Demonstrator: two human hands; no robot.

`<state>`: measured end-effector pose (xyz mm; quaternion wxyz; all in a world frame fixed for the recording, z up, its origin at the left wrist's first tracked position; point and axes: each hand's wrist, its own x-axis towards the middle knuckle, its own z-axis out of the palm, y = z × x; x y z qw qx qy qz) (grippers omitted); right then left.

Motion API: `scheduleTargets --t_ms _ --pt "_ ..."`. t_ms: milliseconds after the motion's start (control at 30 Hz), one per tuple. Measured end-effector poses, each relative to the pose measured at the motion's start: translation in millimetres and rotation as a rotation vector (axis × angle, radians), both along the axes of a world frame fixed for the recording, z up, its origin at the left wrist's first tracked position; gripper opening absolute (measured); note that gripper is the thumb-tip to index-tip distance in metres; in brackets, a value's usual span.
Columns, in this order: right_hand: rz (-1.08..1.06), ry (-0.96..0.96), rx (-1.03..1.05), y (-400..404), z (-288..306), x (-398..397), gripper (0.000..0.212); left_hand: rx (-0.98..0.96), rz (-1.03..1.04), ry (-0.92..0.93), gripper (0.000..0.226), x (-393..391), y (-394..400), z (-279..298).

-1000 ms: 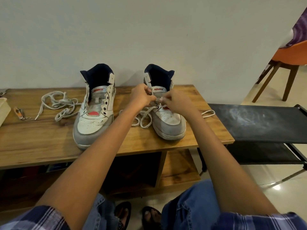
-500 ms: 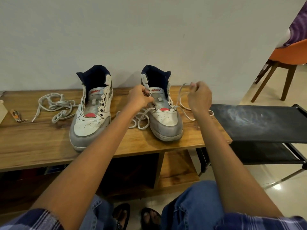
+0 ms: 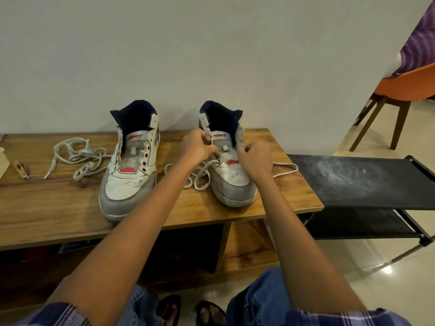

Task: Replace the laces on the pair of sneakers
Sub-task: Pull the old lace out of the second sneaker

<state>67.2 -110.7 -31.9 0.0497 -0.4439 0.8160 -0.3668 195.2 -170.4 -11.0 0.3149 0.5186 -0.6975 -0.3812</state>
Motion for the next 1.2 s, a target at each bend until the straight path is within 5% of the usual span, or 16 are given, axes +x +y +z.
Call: scheduleTargets --t_ms 133,233,333,500,633,867,1033,1200 --pt "0.003 -0.254 -0.028 4.3 4.8 -0.9 0.037 -0.047 0.042 -0.01 0.029 -0.2 4.7 0.8" --pt "0.009 -0.45 -0.037 7.2 5.5 -8.7 0.021 -0.417 0.13 -0.176 0.039 -7.8 18.9 1.5" --pt "0.029 -0.529 -0.047 7.2 3.5 -14.2 0.021 -0.68 0.04 -0.348 0.024 -17.6 32.0 -3.6" --pt "0.035 -0.404 -0.058 3.5 3.2 -12.2 0.018 -0.601 -0.124 -0.56 0.023 -30.7 37.6 -13.4" --pt "0.032 -0.347 -0.034 4.7 5.2 -11.0 0.032 -0.516 -0.171 -0.544 0.02 -34.6 35.8 -10.0" --pt "0.088 -0.274 -0.006 1.9 8.1 -7.6 0.033 -0.498 0.078 -0.336 0.016 -19.1 33.8 -8.6" --pt "0.099 -0.184 0.017 -4.1 8.5 -2.9 0.017 -0.081 0.291 -0.002 0.013 9.7 0.6 -3.0" --pt "0.138 -0.053 0.014 -7.1 6.6 3.0 0.017 -0.5 0.142 -0.409 0.027 2.4 18.0 6.5"
